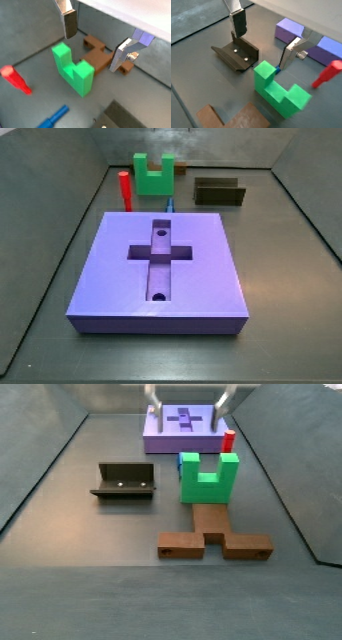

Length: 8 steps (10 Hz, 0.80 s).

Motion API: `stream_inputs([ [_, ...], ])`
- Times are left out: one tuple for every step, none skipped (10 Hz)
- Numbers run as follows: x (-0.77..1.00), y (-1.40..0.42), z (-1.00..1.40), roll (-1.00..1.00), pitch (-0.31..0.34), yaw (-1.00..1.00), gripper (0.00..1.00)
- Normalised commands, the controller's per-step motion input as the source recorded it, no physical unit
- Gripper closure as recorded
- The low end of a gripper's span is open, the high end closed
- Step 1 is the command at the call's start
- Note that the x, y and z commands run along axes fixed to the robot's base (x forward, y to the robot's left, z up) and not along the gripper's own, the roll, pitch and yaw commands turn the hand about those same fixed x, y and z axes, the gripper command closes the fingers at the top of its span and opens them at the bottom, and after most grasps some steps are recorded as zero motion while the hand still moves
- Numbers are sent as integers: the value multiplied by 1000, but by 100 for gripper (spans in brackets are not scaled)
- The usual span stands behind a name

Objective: Pick up the green object. Move up. Move to above the board. Insert the green object.
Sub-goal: Pick up the green object.

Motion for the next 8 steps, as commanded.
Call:
stream_inputs([
  [46, -3, -543, -200, -116, 0, 0],
  [0, 0, -426, -156, -97, 0, 0],
  [-17, 0, -477, -160, -127, -14, 0],
  [-106, -54, -254, -147, -137, 0, 0],
  [0, -60, -100, -40, -83, -11, 0],
  [0, -57, -166, -39, -53, -86, 0],
  [3, -54, -309, -76, -107, -117, 0],
  [40, -57, -411, -90, -101, -83, 0],
])
